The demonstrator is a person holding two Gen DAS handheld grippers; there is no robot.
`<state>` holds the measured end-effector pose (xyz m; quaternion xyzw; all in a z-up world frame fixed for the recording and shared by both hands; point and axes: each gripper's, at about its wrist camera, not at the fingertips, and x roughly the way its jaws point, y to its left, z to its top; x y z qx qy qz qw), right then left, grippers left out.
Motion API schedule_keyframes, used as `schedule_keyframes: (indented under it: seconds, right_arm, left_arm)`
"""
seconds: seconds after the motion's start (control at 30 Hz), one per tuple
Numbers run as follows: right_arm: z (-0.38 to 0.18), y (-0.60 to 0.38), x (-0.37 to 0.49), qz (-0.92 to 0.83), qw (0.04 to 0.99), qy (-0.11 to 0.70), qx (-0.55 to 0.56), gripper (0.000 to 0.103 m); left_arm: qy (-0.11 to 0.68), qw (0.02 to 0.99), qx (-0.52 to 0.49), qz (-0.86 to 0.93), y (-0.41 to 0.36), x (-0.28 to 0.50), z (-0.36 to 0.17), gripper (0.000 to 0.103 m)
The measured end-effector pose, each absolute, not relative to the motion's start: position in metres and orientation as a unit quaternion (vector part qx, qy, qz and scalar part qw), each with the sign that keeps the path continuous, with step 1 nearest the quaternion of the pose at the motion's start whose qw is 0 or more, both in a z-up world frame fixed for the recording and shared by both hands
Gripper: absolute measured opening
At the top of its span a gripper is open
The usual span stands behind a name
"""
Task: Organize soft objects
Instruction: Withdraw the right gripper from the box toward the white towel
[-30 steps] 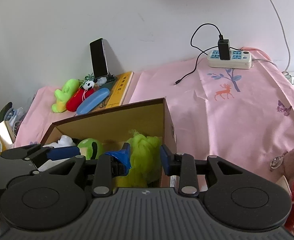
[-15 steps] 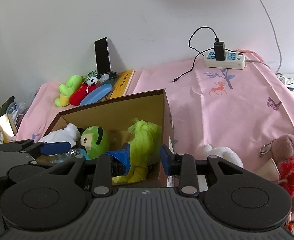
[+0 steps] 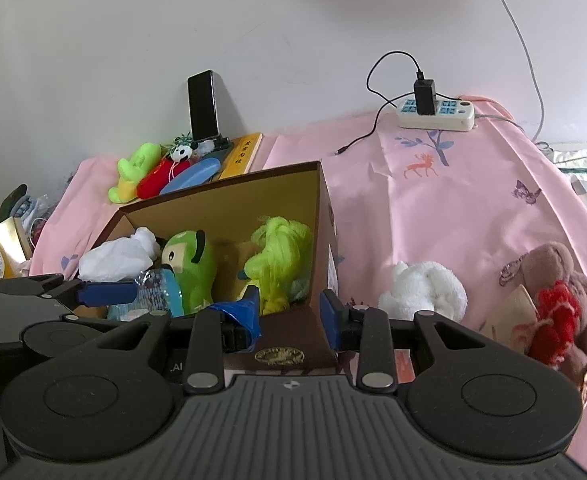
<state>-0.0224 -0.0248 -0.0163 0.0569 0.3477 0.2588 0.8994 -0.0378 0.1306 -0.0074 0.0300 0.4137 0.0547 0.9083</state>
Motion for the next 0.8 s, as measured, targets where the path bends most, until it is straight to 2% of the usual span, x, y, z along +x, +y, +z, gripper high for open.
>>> schedule_keyframes:
  seconds: [0.8]
  right_arm:
    - [-0.059,-0.078,-0.037,0.201,0.900,0.371,0.107,0.016]
  left_arm:
    - [0.415,0.906,0.076,-0.026,0.075,-0.060,-0.037,0.078]
